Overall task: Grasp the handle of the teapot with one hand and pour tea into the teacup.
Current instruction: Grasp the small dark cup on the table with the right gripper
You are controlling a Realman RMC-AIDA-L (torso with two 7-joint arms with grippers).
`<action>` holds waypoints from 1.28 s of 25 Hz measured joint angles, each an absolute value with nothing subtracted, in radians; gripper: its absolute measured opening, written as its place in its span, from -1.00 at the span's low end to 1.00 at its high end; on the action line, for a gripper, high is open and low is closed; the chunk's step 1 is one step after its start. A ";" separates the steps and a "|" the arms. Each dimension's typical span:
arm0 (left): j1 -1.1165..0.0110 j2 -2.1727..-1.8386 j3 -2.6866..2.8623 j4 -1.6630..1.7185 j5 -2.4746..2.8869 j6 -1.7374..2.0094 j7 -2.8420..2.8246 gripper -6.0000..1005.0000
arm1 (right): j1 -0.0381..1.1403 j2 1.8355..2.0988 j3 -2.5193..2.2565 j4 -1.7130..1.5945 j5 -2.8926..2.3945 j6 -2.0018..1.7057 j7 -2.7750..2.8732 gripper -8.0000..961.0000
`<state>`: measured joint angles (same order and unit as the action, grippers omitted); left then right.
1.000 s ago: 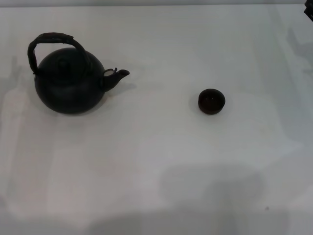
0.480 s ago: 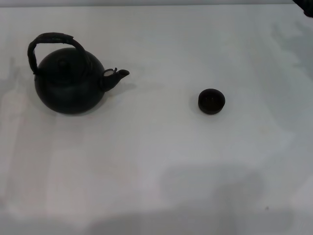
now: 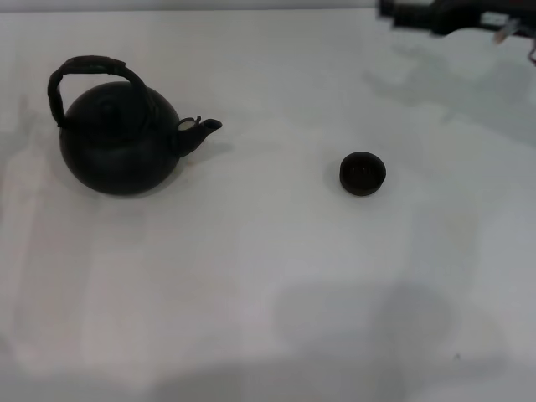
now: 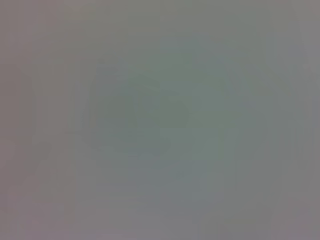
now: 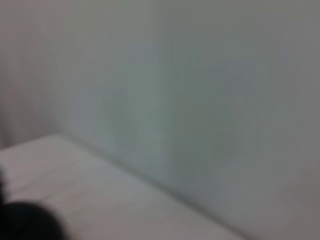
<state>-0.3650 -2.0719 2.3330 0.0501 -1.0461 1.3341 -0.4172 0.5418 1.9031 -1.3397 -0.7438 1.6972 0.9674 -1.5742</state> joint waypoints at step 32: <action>-0.365 -2.072 2.332 0.056 -1.043 1.334 -0.423 0.63 | 0.786 2.020 -1.728 -1.029 0.729 1.213 -0.800 0.74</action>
<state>-0.3646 -2.0721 2.3317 0.0556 -1.0432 1.3344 -0.4235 0.7859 2.0204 -1.7277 -1.0289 0.7287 1.2131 -0.7997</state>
